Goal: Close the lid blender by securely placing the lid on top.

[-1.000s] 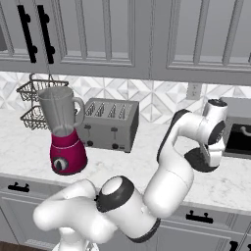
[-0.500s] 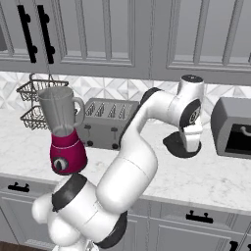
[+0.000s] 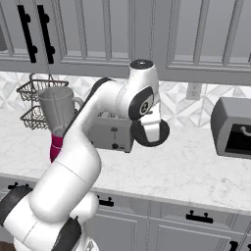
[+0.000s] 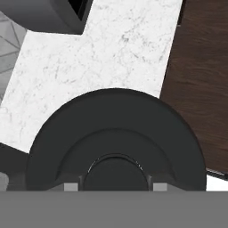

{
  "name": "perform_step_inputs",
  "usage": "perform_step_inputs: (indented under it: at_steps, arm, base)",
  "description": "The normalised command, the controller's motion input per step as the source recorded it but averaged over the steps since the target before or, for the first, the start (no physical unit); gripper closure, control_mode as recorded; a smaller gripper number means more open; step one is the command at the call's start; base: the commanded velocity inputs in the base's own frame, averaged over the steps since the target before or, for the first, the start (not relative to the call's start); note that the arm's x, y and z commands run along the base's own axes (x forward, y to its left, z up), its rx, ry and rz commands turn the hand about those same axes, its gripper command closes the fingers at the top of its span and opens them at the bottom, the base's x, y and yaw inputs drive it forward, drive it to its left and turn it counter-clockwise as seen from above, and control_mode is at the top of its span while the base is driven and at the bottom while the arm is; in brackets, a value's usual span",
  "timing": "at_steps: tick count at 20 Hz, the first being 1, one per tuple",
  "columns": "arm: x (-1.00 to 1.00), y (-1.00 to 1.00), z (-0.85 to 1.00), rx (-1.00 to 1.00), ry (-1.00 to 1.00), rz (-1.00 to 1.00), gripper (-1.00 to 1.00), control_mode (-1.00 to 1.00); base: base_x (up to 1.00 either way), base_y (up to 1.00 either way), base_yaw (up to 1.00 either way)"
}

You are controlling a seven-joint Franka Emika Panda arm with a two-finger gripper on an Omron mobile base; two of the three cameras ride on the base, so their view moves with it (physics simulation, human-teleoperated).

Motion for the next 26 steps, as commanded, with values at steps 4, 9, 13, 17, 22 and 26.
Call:
perform_step_inputs:
  at_steps: [4,9,13,17,22,26]
  arm:
    - [-0.16,1.0,0.74,-0.04,-0.05,0.0,1.0,-1.0]
    - [-0.08,1.0,0.63,-0.04,-0.07,0.0,1.0,-1.0]
    - [-0.02,1.0,0.48,-0.01,-0.02,0.03,1.0,-1.0]
    - [0.0,1.0,0.31,0.0,0.0,0.12,1.0,-1.0]
    - [0.0,1.0,0.37,0.0,0.0,0.11,1.0,-1.0]
    - [0.0,0.96,0.4,0.0,-0.01,0.08,1.0,-1.0]
  base:
    - [0.0,0.0,0.0]
    - [0.0,0.0,0.0]
    - [0.0,0.0,0.0]
    - [0.0,0.0,0.0]
    - [0.0,0.0,0.0]
    - [0.0,0.0,0.0]
